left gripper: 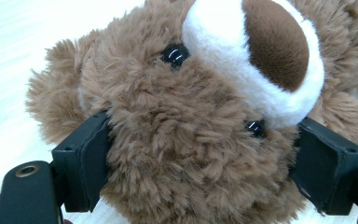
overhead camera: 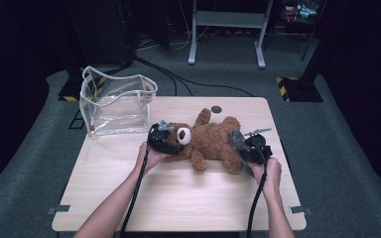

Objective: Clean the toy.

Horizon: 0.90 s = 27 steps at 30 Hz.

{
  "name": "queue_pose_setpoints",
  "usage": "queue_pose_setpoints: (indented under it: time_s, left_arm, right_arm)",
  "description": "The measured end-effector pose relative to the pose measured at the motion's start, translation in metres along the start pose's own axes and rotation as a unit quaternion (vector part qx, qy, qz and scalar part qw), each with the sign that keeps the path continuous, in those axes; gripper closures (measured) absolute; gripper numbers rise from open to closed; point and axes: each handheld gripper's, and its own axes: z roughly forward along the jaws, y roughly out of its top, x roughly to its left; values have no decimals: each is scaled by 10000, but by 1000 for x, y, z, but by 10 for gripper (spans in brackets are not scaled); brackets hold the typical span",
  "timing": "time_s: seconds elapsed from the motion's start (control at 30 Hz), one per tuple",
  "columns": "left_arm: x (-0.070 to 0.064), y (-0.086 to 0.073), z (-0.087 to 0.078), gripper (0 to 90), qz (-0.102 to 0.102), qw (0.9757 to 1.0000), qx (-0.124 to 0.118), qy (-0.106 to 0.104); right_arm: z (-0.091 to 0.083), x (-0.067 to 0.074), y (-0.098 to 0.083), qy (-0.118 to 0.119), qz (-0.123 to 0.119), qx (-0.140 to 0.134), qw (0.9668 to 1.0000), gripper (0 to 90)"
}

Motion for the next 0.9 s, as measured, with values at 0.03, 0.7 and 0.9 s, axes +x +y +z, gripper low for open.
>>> queue_pose_setpoints:
  time_s: [0.03, 0.7, 0.9]
  left_arm:
    - [0, 0, 0, 155, -10, 10000, -7, -3]
    - [1, 1, 0, 156, -4, 10000, 41, -18]
    - [1, 0, 0, 156, -21, 10000, 42, -43]
  right_arm:
    - [-1, -3, -4, -18, 72, -4, 10000, 734]
    - [2, 46, 39, 337, -244, -496, 9979, 734]
    - [2, 33, 3, 310, -193, -240, 9990, 734]
